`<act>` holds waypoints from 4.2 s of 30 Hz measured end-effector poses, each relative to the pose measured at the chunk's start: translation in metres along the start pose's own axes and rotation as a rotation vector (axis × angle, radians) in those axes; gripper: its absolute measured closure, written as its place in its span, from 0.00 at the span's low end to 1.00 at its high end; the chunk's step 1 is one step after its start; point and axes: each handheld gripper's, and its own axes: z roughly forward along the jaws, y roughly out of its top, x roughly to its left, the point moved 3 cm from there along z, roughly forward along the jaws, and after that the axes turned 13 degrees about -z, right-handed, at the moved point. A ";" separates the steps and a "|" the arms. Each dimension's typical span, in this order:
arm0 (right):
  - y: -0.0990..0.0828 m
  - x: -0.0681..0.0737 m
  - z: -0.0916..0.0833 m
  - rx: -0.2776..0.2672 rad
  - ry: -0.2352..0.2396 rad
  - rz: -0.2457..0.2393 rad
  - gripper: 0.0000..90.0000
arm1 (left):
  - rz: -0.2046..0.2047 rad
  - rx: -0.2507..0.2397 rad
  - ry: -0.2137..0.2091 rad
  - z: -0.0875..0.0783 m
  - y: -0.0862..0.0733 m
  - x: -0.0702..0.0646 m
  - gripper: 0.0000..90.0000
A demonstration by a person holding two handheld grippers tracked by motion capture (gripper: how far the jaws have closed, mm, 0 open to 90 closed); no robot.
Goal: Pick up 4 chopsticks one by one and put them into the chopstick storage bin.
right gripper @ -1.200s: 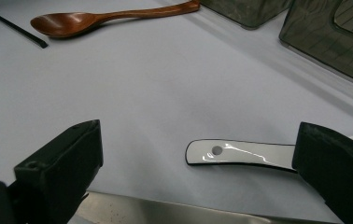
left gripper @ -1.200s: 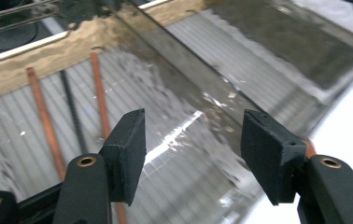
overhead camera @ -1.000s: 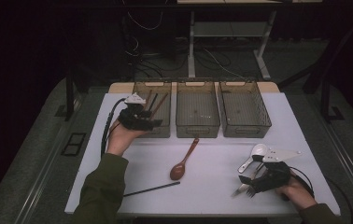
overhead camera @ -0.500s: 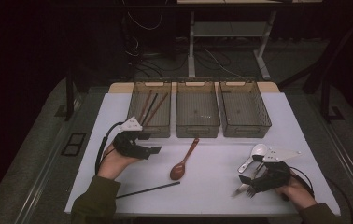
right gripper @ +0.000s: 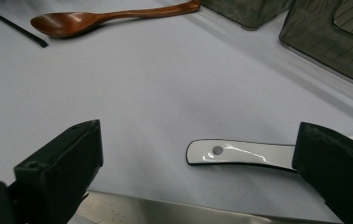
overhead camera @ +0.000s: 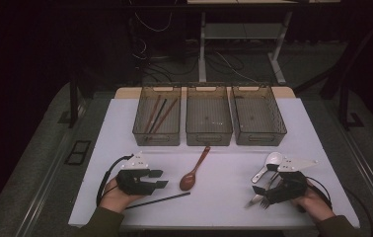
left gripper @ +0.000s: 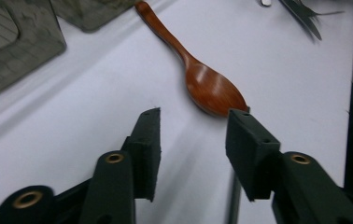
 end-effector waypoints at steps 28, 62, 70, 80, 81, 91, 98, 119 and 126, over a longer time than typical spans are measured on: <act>0.000 0.000 0.001 0.004 0.001 -0.001 0.02 | 0.081 0.160 -0.067 0.010 -0.036 -0.007 0.88; 0.000 0.000 0.001 0.005 0.001 -0.003 0.02 | 0.141 0.161 -0.123 0.012 -0.029 -0.015 0.95; 0.000 0.000 0.002 0.006 0.001 -0.006 0.02 | 0.106 0.119 -0.137 0.010 -0.019 -0.019 0.95; 0.000 0.000 0.002 0.009 0.001 -0.001 0.02 | 0.042 0.048 -0.130 0.007 -0.003 -0.017 0.95; 0.000 0.000 0.002 0.009 0.001 -0.001 0.02 | 0.038 0.047 -0.126 0.007 -0.001 -0.016 0.95; 0.000 -0.001 0.002 0.010 0.000 -0.001 0.02 | -0.023 0.014 -0.074 0.003 0.017 -0.003 0.95; 0.000 0.000 0.002 0.011 0.000 0.000 0.02 | -0.041 -0.026 -0.038 -0.003 0.029 0.003 0.95; -0.001 -0.001 0.002 0.007 0.001 0.004 0.02 | -0.064 -0.107 0.036 -0.012 0.097 0.031 0.95; -0.001 -0.002 0.002 0.006 0.001 0.003 0.02 | -0.057 -0.097 0.075 -0.008 0.130 0.048 0.95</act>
